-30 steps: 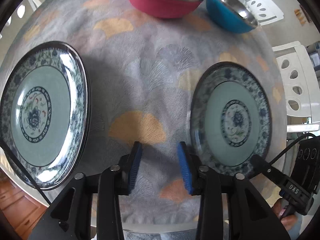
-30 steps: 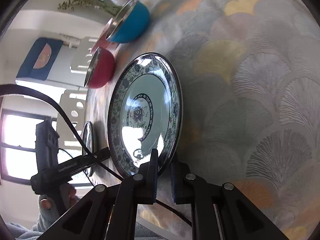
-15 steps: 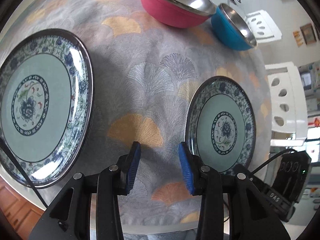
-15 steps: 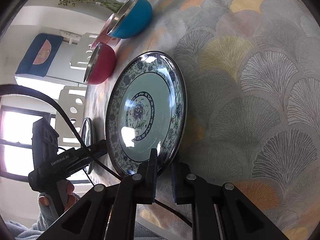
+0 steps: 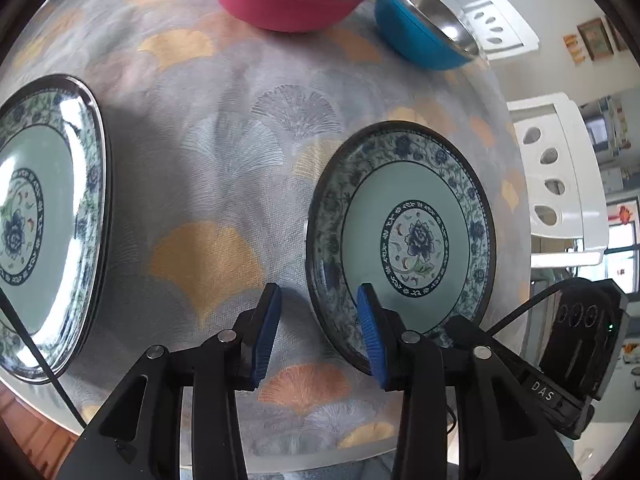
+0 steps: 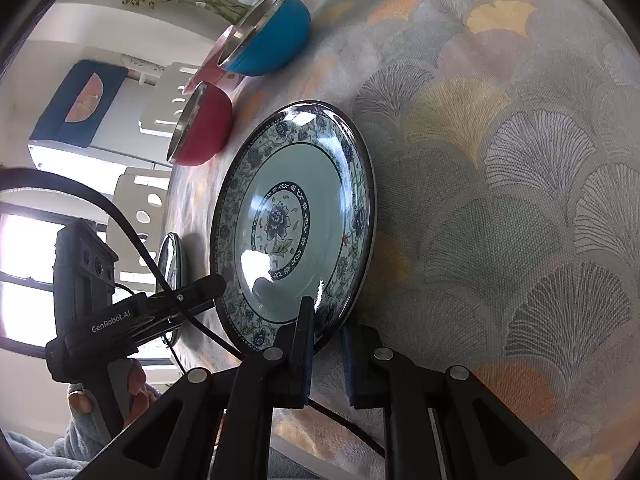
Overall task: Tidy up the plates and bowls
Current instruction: 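Grasp and lift another plate with the left gripper while the right gripper holds its plate, then lower both held plates onto the plate stack and open both grippers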
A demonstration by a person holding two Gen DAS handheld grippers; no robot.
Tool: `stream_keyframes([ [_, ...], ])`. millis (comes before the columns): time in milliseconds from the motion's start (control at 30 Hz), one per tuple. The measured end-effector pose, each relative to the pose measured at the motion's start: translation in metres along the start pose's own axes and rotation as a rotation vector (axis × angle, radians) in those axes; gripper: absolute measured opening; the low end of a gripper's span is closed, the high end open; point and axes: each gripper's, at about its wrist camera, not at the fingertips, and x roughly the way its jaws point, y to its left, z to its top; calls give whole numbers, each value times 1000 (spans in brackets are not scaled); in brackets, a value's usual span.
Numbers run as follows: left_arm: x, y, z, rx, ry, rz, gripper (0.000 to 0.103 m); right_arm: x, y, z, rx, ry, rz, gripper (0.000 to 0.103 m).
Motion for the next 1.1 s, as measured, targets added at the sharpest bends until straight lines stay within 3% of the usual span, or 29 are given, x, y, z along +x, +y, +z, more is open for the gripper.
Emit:
stream_keyframes([
  [67,0,-4,-1,24,5,-26,30,0,6,0,-31,-1,-25,12],
  [167,-4,-8,-5,66,-9,4,29,-1,12,0,-63,-7,-35,13],
  [300,-15,-1,-6,41,-39,-23,29,-2,17,-2,-84,-19,-17,13],
  [433,-33,8,-8,30,-82,-2,29,-1,36,2,-162,-38,-13,13],
  [600,-62,36,-12,-46,-148,6,29,12,64,8,-263,-23,17,13],
  [1100,-121,139,-45,-319,-286,92,29,96,160,5,-518,160,114,14],
])
